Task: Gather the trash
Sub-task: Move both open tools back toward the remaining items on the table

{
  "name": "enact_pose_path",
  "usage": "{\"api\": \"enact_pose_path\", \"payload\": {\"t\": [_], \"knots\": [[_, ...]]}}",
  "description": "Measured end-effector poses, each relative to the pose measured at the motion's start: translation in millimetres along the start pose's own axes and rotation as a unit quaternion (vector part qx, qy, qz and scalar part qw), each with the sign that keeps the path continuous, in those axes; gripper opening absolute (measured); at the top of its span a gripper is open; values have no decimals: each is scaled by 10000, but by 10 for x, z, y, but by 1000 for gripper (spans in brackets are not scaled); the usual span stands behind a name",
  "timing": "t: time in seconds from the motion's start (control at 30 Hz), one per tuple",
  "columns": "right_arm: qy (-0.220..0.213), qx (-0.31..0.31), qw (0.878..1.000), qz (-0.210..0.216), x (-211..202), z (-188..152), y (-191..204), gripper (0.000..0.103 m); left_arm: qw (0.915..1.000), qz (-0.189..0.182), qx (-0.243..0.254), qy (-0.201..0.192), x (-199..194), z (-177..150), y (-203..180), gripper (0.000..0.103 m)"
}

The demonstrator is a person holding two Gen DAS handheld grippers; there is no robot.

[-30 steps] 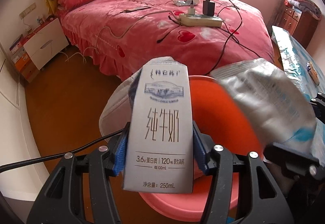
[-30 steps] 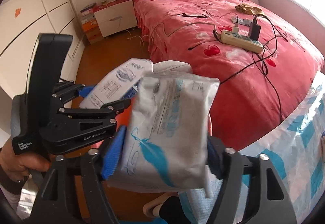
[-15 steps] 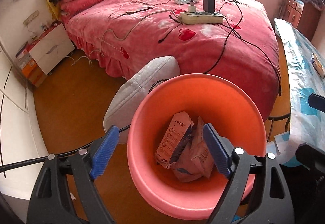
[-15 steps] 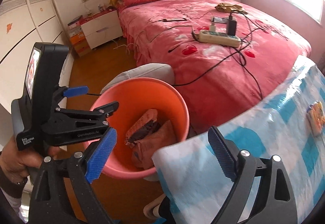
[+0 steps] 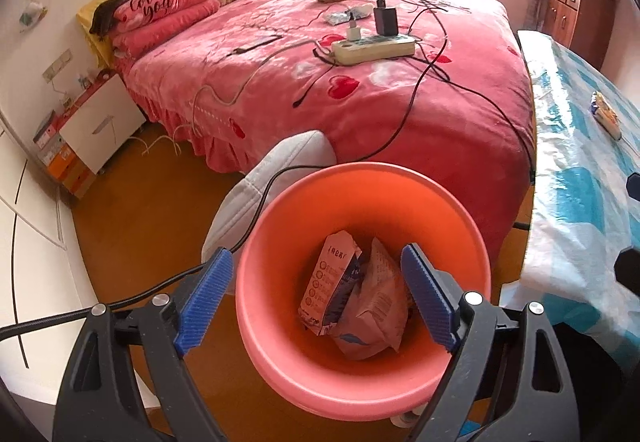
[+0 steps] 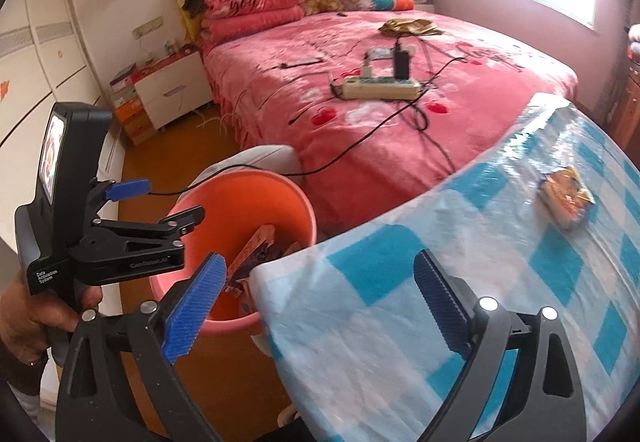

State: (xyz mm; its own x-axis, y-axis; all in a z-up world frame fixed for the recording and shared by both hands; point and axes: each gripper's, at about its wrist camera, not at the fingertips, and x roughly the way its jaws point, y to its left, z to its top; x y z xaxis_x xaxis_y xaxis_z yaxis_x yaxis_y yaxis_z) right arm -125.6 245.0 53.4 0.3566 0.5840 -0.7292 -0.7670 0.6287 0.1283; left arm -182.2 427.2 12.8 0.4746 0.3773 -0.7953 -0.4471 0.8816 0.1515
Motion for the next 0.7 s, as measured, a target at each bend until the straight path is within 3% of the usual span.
{"api": "enact_pose_path", "payload": {"t": [0.7], "knots": [[-509, 730, 9956, -307, -607, -446, -588, 94, 9969, 167, 599, -476, -573, 73, -459, 91]]}}
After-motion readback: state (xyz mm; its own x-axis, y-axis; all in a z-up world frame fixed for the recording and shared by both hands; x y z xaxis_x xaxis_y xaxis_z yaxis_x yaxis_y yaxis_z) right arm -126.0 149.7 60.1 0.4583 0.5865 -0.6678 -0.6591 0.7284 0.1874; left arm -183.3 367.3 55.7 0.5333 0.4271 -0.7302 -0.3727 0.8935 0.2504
